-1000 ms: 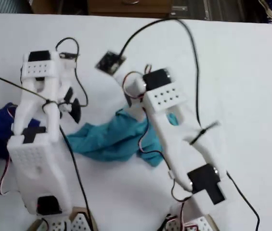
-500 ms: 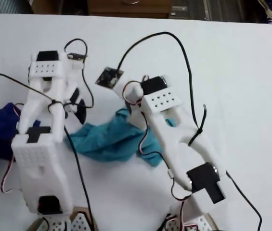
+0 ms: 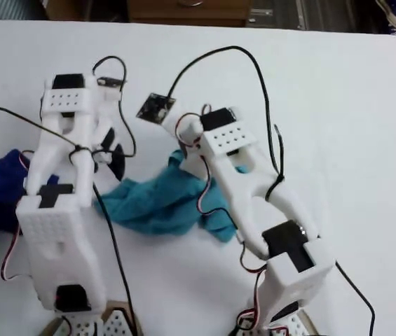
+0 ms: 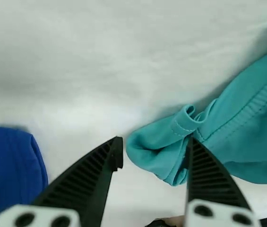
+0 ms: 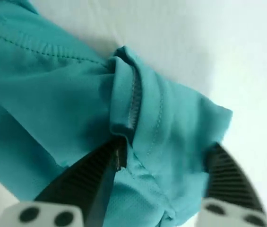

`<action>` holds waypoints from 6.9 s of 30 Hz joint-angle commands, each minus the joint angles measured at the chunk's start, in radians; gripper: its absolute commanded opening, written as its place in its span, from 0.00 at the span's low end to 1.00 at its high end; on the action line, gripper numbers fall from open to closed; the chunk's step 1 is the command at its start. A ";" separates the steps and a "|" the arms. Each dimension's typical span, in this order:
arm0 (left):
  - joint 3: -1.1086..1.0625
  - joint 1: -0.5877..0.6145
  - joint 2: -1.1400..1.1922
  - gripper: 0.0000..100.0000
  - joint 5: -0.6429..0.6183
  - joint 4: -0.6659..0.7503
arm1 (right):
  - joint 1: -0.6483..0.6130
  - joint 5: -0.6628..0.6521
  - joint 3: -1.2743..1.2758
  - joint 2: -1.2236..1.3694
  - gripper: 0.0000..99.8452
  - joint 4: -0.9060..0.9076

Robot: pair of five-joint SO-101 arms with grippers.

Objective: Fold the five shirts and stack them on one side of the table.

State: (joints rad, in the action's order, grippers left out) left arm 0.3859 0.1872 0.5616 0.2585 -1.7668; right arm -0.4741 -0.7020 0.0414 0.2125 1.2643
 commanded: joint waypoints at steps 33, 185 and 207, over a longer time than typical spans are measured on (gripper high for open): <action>0.073 -0.035 -0.075 0.24 0.221 -0.018 | 0.320 -0.084 -0.189 -0.490 0.02 0.117; -0.209 0.310 0.014 0.20 0.485 0.454 | -0.191 0.069 0.761 -0.610 0.31 -0.223; 0.027 0.324 0.025 0.20 0.430 0.284 | -0.165 0.138 0.282 0.062 0.18 -0.243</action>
State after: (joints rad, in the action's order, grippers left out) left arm 0.3705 0.5002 0.5892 0.6912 -1.4661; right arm -0.6920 -0.5715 0.3790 0.2601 1.0296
